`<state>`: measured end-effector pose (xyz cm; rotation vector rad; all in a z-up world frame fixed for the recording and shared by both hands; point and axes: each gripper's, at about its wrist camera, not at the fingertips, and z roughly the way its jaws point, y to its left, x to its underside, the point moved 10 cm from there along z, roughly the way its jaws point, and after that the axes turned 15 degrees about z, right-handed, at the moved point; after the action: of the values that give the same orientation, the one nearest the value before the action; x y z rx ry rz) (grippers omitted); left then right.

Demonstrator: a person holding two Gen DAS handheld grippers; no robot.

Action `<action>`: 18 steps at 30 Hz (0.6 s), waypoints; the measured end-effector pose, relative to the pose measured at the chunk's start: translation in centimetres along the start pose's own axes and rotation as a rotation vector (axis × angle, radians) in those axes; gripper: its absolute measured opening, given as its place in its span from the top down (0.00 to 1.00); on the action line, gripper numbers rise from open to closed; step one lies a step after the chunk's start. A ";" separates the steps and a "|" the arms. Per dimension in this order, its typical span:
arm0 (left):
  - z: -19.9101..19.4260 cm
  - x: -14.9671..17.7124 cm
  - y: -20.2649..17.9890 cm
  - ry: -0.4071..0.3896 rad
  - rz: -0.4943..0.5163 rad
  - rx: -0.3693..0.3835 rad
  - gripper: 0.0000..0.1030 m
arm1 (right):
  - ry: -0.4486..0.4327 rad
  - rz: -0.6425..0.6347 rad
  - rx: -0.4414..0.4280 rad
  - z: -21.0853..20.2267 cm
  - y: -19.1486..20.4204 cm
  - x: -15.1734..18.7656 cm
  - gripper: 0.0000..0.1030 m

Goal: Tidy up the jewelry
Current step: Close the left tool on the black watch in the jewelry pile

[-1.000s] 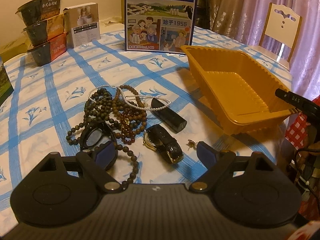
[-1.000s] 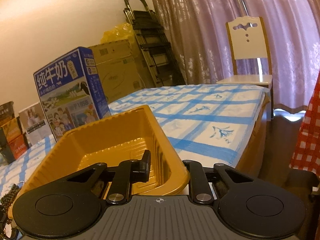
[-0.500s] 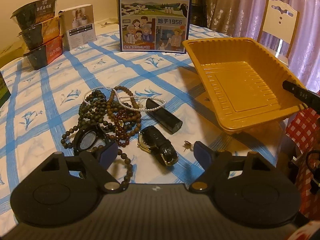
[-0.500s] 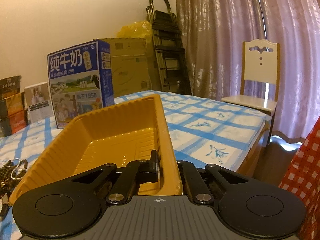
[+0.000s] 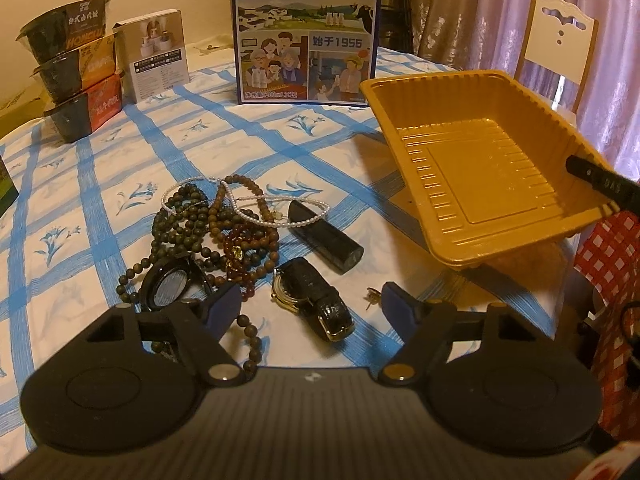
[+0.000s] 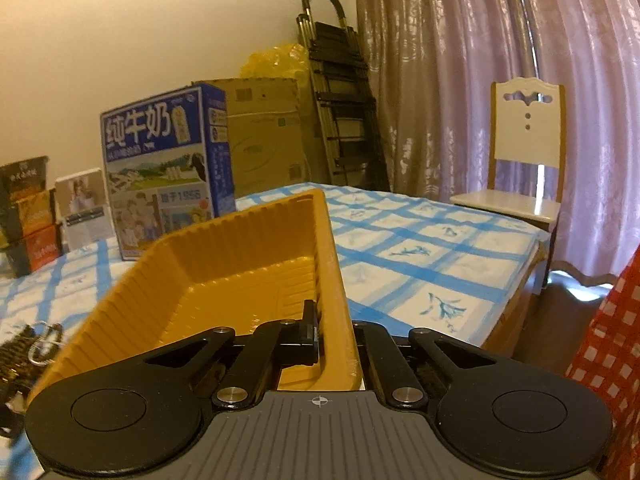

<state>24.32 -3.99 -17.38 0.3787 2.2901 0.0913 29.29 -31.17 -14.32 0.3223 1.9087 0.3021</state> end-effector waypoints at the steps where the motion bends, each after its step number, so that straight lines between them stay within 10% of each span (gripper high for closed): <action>1: 0.1 0.0 -0.1 0.001 0.000 0.002 0.31 | 0.012 0.000 0.001 0.0 0.1 -0.1 0.97; 6: 0.3 0.0 -0.3 0.005 0.002 0.011 0.35 | 0.041 0.018 -0.016 -0.7 0.2 -0.6 0.97; 14: 1.2 0.3 0.0 0.041 -0.032 0.039 0.81 | 0.052 0.016 0.002 -0.8 -0.2 -0.4 0.97; 18: 0.9 0.3 0.4 0.032 -0.045 0.029 0.86 | 0.050 0.011 0.006 -0.9 -0.1 -0.3 0.97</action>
<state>24.93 -3.57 -18.12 0.3429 2.3323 0.0418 28.50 -31.41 -13.79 0.3325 1.9578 0.3147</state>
